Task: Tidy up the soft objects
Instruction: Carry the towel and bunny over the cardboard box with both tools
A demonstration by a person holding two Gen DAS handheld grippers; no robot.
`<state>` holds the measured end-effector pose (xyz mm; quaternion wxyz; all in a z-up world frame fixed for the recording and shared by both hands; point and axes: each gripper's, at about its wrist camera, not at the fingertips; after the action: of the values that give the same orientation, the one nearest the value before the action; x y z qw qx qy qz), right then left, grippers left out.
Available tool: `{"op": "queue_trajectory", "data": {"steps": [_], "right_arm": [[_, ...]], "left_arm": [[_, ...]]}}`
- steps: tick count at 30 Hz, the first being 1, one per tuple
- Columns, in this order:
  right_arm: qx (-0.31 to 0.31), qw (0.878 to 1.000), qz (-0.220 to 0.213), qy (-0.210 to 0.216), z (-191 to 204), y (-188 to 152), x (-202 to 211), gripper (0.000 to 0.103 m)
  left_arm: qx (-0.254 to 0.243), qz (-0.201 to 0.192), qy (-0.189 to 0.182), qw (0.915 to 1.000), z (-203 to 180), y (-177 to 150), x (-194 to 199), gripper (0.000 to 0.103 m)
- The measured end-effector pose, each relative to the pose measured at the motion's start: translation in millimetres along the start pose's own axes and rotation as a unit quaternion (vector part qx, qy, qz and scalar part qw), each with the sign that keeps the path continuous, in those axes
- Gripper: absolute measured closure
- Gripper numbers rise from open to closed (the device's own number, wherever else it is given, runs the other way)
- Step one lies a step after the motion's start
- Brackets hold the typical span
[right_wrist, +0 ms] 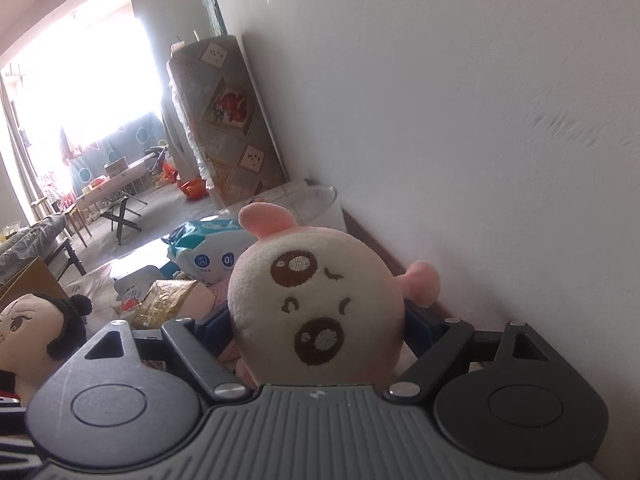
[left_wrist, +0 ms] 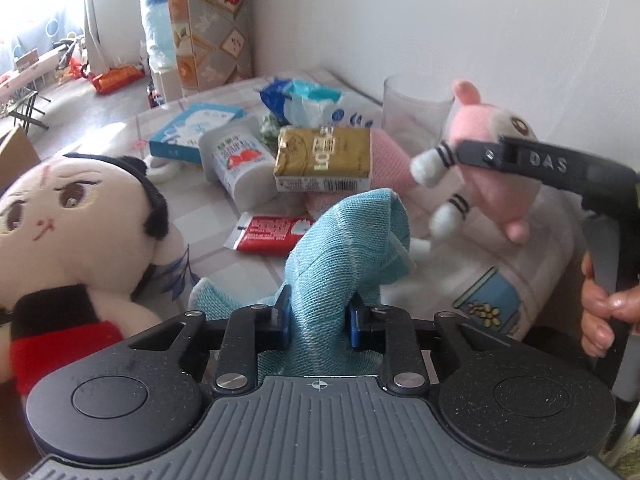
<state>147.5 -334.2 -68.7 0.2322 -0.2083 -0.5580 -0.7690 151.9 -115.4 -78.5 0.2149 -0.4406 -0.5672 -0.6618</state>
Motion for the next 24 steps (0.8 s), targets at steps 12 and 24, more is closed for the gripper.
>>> {"op": "queue_trajectory", "data": {"steps": [12,24], "right_arm": [[0.077,0.988,-0.124,0.040,54,14,137,0.015],[0.177,0.930,-0.136,0.292,206,69,169,0.015]], "left_arm": [[0.043,-0.120,-0.042,0.9910,14,-22,116,0.080],[0.168,-0.255,0.086,0.9483,123,-56,256,0.080]]}}
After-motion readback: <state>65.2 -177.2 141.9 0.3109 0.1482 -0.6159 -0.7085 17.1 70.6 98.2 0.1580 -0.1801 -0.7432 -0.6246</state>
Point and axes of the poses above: each gripper's, at about its wrist camera, not at the fingertips, and x roughly against the way its jaws point, z to its left, y to its top, and after that the axes turned 8 degrees about z, right-handed
